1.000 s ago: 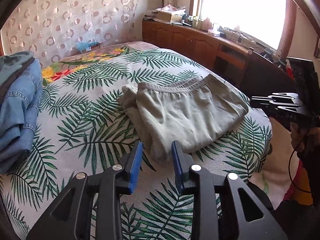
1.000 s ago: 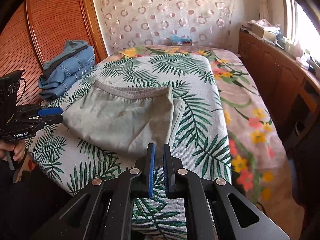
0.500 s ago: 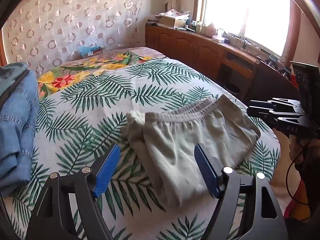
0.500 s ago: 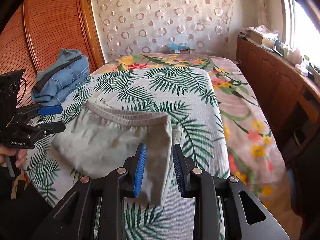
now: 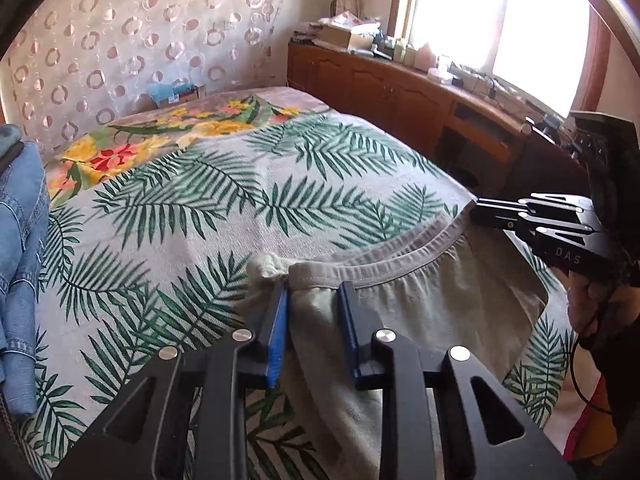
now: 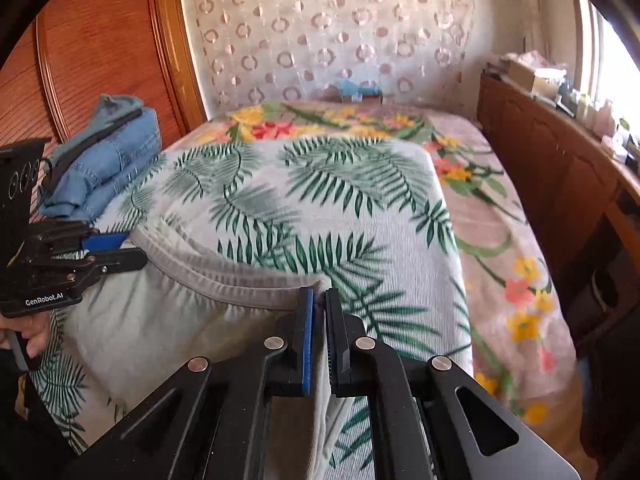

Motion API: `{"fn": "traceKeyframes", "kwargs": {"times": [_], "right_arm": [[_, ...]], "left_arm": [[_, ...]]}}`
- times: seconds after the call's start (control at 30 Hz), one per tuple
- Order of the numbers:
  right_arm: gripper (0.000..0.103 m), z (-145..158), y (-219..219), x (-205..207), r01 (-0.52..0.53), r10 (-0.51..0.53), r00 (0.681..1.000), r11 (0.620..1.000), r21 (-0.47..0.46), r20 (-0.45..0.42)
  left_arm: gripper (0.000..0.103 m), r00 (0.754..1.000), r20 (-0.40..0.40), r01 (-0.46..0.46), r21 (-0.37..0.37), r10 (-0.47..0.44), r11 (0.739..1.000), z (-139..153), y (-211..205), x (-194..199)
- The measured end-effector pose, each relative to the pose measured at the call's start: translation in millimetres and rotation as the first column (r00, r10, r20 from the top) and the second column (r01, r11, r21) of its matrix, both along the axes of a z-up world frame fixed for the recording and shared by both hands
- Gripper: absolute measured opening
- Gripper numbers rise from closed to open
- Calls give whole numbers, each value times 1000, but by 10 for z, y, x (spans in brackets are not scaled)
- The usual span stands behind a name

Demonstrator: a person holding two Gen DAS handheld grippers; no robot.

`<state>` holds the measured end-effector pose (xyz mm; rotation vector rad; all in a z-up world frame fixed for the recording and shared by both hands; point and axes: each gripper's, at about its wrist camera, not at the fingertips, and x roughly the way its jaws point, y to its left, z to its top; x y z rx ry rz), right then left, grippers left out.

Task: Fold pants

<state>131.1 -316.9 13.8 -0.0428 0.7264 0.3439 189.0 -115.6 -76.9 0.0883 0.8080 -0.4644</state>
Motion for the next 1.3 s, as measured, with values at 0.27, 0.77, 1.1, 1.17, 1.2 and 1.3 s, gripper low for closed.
{"fn": "traceKeyframes", "kwargs": {"times": [0.27, 0.77, 1.1, 1.17, 1.2, 1.3], "right_arm": [[6, -178, 160, 169, 16, -19, 999, 999, -52, -47], [44, -118, -24, -185, 47, -48, 997, 999, -18, -61], [47, -167, -84, -195, 63, -66, 993, 997, -34, -98], [47, -169, -64, -158, 62, -65, 993, 998, -31, -103], [47, -179, -56, -135, 64, -67, 992, 998, -29, -108], [47, -181, -48, -80, 73, -75, 992, 997, -30, -104]], "left_arm": [[26, 1000, -26, -16, 48, 17, 999, -101, -37, 62], [50, 999, -38, -20, 102, 24, 995, -107, -75, -53], [56, 999, -34, -22, 123, 26, 992, -224, -79, -50], [60, 999, -31, -31, 110, 34, 994, -237, -53, -52], [65, 998, -36, -40, 108, 44, 993, -242, -40, -42], [80, 992, -75, -96, 68, 101, 993, -270, 58, 19]]}}
